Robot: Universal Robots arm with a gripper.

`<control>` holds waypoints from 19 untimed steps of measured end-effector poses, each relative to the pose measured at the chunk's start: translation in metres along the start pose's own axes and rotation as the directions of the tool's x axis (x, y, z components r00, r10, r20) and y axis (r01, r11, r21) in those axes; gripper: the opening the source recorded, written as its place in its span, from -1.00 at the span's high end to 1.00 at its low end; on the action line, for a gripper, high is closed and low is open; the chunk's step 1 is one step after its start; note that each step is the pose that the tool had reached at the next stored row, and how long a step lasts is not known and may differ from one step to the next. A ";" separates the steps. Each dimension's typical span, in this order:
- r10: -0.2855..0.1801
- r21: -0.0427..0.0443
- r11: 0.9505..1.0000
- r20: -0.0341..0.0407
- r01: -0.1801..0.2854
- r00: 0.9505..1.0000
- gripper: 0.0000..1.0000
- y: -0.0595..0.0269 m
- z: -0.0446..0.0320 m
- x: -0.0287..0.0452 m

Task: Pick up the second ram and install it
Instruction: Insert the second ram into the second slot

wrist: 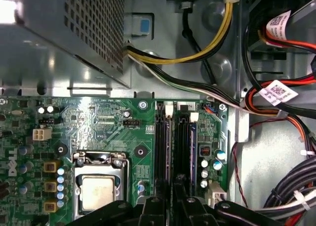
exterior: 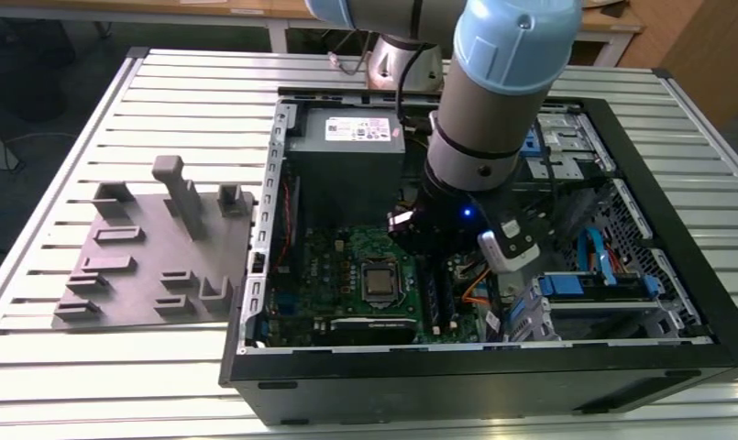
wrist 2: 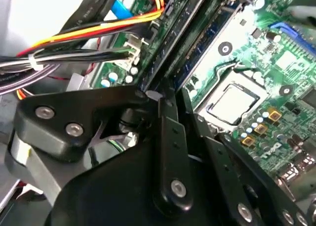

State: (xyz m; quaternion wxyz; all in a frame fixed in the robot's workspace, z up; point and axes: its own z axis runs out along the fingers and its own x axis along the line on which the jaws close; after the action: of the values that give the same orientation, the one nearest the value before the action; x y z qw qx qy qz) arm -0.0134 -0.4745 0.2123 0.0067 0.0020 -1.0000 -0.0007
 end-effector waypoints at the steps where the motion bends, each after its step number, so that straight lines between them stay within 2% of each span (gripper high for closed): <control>1: 0.000 0.000 1.000 0.000 0.000 1.000 0.58 0.0000 -0.0040 0.0001; 7: 0.000 0.000 1.000 0.003 0.000 1.000 0.58 0.0026 -0.0301 0.0006; 8: 0.000 0.000 1.000 0.004 0.000 1.000 0.61 0.0036 -0.0339 0.0006; 9: 0.000 0.000 1.000 0.004 0.000 1.000 0.74 0.0043 -0.0378 0.0006; 11: 0.000 0.000 1.000 0.005 0.000 1.000 0.79 0.0053 -0.0448 0.0007; 13: 0.000 0.000 1.000 0.006 0.000 1.000 0.79 0.0054 -0.0476 0.0007; 19: 0.000 0.000 1.000 0.006 0.000 1.000 0.79 0.0054 -0.0478 0.0008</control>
State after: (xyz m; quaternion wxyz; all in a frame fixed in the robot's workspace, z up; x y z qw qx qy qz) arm -0.0136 -0.4693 0.2601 0.0039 0.0020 -1.0000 -0.0009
